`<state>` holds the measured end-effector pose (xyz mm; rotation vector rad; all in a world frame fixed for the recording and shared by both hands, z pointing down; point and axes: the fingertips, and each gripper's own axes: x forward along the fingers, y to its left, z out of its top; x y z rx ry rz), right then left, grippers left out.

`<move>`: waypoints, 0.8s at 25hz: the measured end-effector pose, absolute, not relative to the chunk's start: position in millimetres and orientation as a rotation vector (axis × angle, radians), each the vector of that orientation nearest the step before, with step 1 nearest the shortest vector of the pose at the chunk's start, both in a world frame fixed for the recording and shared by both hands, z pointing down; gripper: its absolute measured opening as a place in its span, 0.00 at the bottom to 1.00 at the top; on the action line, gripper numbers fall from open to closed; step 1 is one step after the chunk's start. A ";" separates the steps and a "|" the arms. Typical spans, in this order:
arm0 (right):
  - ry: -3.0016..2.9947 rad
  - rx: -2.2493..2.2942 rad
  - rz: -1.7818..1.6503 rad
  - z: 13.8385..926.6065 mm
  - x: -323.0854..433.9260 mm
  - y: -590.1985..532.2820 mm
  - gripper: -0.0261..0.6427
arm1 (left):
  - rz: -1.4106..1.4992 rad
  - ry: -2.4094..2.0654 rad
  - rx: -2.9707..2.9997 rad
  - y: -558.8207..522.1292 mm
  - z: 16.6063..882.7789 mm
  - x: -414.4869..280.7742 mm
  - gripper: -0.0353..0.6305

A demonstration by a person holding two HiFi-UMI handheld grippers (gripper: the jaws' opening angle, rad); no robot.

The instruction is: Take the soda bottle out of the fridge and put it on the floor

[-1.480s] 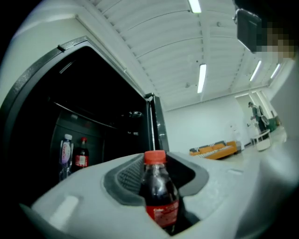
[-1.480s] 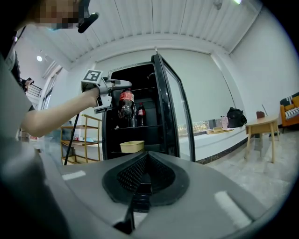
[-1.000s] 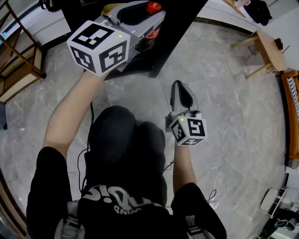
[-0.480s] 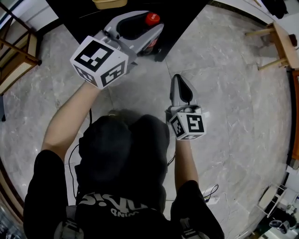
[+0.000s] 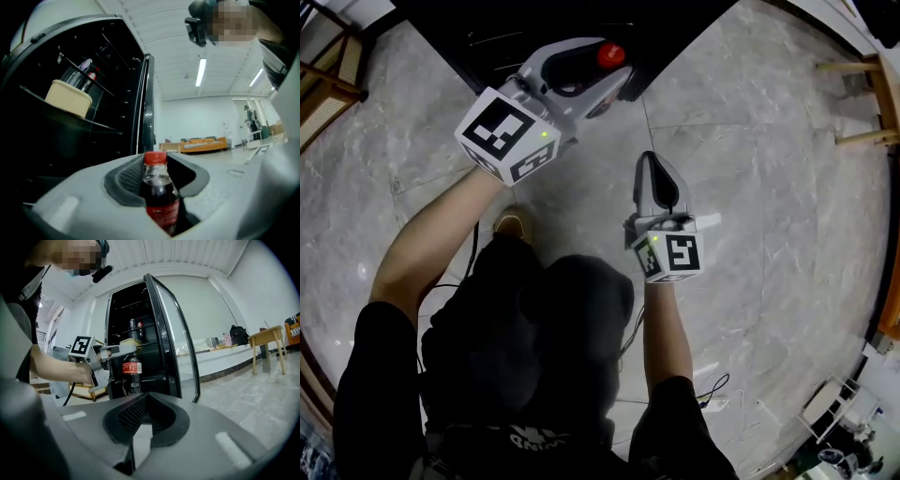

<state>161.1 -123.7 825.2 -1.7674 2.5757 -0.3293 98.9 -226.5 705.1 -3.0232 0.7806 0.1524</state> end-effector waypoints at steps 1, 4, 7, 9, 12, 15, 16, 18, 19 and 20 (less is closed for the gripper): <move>2.574 -1.767 -0.342 836.1 160.6 -122.6 0.03 | 0.150 0.784 -3.032 -226.0 718.5 98.9 0.27; 2.554 -1.767 -0.378 867.5 161.0 -119.6 0.03 | 0.133 0.800 -3.053 -223.9 759.6 98.8 0.27; 2.533 -1.786 -0.402 894.3 162.4 -116.8 0.03 | 0.114 0.819 -3.078 -219.2 798.5 95.1 0.27; 2.520 -1.801 -0.412 908.4 162.1 -114.9 0.03 | 0.088 0.822 -3.096 -214.5 822.5 91.6 0.27; 2.530 -1.807 -0.415 925.3 157.6 -110.8 0.03 | 0.061 0.838 -3.106 -209.6 852.0 86.6 0.27; 2.549 -1.814 -0.464 941.6 149.6 -104.9 0.03 | 0.023 0.876 -3.117 -207.9 883.3 82.1 0.27; 2.546 -1.814 -0.485 945.9 147.4 -103.0 0.03 | 0.003 0.885 -3.123 -207.1 894.7 80.7 0.27; 2.533 -1.806 -0.499 951.7 144.5 -101.5 0.03 | -0.042 0.902 -3.135 -205.7 917.4 78.2 0.27; 2.535 -1.801 -0.505 955.1 143.4 -101.1 0.03 | -0.066 0.911 -3.139 -205.5 928.2 77.6 0.27; 2.543 -1.796 -0.514 958.9 142.5 -101.1 0.03 | -0.087 0.923 -3.142 -205.8 938.3 77.3 0.27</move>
